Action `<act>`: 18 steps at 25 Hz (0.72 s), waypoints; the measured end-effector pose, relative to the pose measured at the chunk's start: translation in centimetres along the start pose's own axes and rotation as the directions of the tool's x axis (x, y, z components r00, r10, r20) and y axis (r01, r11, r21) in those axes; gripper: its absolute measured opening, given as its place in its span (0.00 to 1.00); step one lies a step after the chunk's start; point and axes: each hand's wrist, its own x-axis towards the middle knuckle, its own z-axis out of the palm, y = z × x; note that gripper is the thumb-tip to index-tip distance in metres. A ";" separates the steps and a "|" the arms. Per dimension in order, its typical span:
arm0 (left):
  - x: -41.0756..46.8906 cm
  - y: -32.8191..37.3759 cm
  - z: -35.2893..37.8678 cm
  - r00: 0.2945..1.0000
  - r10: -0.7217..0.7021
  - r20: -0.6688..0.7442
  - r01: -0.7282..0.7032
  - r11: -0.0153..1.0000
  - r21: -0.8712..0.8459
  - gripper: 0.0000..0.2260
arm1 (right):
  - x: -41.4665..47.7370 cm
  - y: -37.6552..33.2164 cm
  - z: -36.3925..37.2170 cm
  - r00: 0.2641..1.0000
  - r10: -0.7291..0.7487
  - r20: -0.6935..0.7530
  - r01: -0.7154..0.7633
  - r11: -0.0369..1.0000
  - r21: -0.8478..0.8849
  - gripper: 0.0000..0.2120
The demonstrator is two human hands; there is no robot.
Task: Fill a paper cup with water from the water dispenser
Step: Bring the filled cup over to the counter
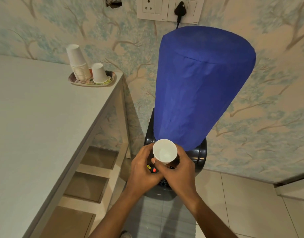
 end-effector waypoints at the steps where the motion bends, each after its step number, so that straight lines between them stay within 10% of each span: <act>1: 0.1 0.0 -0.1 1.000 -0.003 -0.004 0.003 1.000 0.001 0.36 | 0.1 -0.1 0.1 1.000 -0.006 0.001 0.006 1.000 0.001 0.32; 18: -0.6 -1.8 -4.1 0.989 -0.075 -0.131 0.091 0.988 0.127 0.36 | 2.8 -3.8 4.4 0.978 -0.116 0.172 0.114 0.993 0.023 0.31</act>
